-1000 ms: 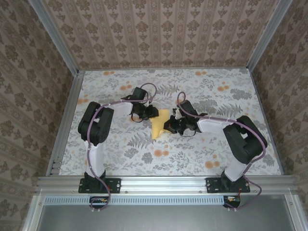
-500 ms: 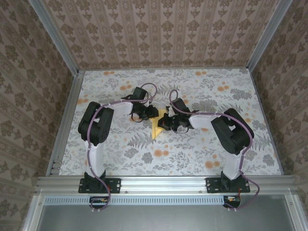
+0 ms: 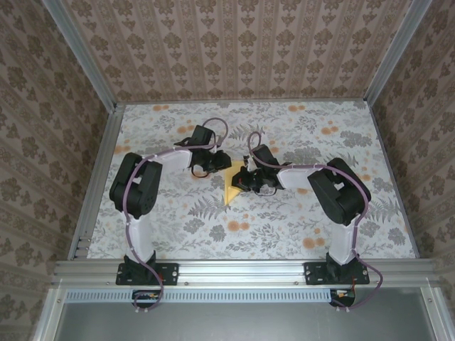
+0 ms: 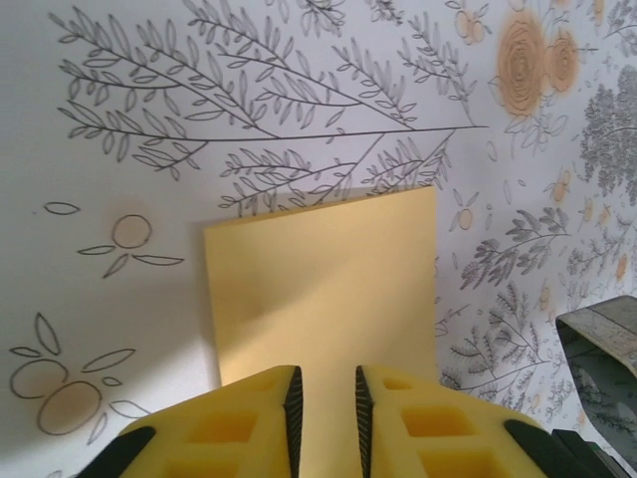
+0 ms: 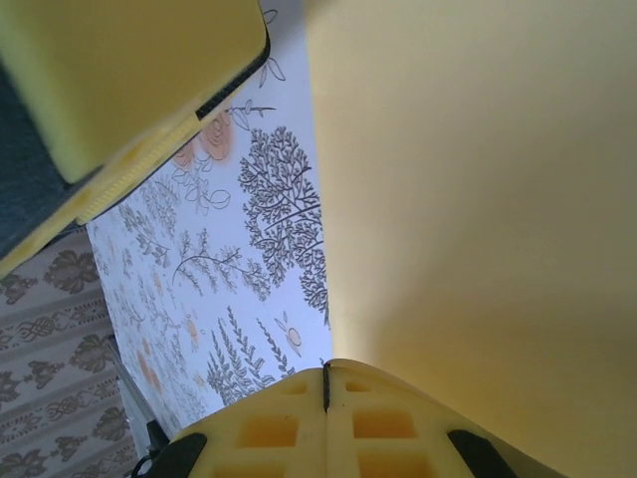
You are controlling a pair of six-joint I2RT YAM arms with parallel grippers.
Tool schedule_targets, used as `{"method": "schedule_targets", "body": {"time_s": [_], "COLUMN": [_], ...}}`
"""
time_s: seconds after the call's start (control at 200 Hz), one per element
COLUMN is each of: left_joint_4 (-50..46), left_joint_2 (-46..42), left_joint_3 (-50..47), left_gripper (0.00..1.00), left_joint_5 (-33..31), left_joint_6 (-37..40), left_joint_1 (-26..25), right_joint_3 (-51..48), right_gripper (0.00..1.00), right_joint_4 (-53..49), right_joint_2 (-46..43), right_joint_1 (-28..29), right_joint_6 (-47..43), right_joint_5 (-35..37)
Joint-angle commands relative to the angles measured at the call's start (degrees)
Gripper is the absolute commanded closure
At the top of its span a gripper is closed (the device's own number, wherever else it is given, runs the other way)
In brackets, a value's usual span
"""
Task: Fold a paper plane with a square sheet of paper (pick it up from the middle)
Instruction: Third fold the triangle at the center of the table.
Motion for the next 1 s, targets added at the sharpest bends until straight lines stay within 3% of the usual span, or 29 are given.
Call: {"method": "schedule_targets", "body": {"time_s": [0.0, 0.995], "left_joint_4": [-0.9, -3.1], "left_joint_2": [2.8, 4.9], "left_joint_3": [1.9, 2.2], "left_gripper": [0.79, 0.83], "left_joint_5": [-0.3, -0.4], "left_joint_6": [-0.8, 0.1], "left_joint_1": [0.1, 0.1], "right_joint_3": [1.6, 4.5], "right_gripper": [0.99, 0.99], "right_joint_4": [2.4, 2.9], "right_joint_2": [1.6, 5.5], "right_joint_1": [0.2, 0.3], "right_joint_6": [-0.8, -1.5], "right_joint_5": [0.9, -0.1]}}
